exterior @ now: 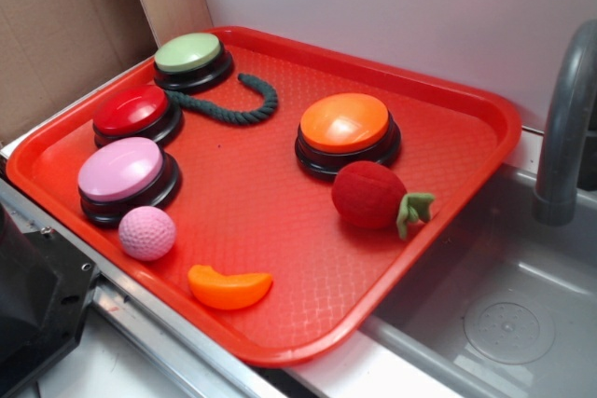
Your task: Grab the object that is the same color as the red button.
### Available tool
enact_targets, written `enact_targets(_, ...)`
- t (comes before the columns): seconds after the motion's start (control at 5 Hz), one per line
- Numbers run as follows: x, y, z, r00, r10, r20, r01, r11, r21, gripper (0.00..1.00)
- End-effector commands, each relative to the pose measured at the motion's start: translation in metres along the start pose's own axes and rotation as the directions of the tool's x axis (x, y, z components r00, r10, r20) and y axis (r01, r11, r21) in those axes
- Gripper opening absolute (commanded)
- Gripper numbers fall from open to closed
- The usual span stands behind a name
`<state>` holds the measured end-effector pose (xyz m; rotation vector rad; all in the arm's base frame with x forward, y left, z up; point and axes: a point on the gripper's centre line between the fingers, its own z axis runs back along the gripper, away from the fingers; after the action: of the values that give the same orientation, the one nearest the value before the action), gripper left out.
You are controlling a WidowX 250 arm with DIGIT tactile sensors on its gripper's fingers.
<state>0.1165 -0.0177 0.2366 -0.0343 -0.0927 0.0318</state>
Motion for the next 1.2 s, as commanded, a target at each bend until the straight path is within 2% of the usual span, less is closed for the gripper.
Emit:
enact_targets(0.0,0.000,0.000,0.000,1.000,0.000,0.000,0.000,1.000,0.000,1.00)
enact_targets(0.2,0.007,-0.003,-0.002,0.999,-0.007,0.038,0.007,1.000,0.017,1.00)
enact_targets(0.4,0.012,-0.004,-0.005,0.992,-0.028,0.122,0.030,0.999,-0.015,1.00)
enact_targets(0.6,0.031,-0.015,-0.020,0.984,0.015,0.178,-0.011,1.000,-0.022,1.00)
enact_targets(0.8,0.058,-0.036,-0.034,0.948,0.016,0.318,0.007,0.998,-0.070,1.00)
enact_targets(1.0,0.084,-0.056,-0.050,0.940,0.047,0.338,-0.013,0.995,-0.102,1.00)
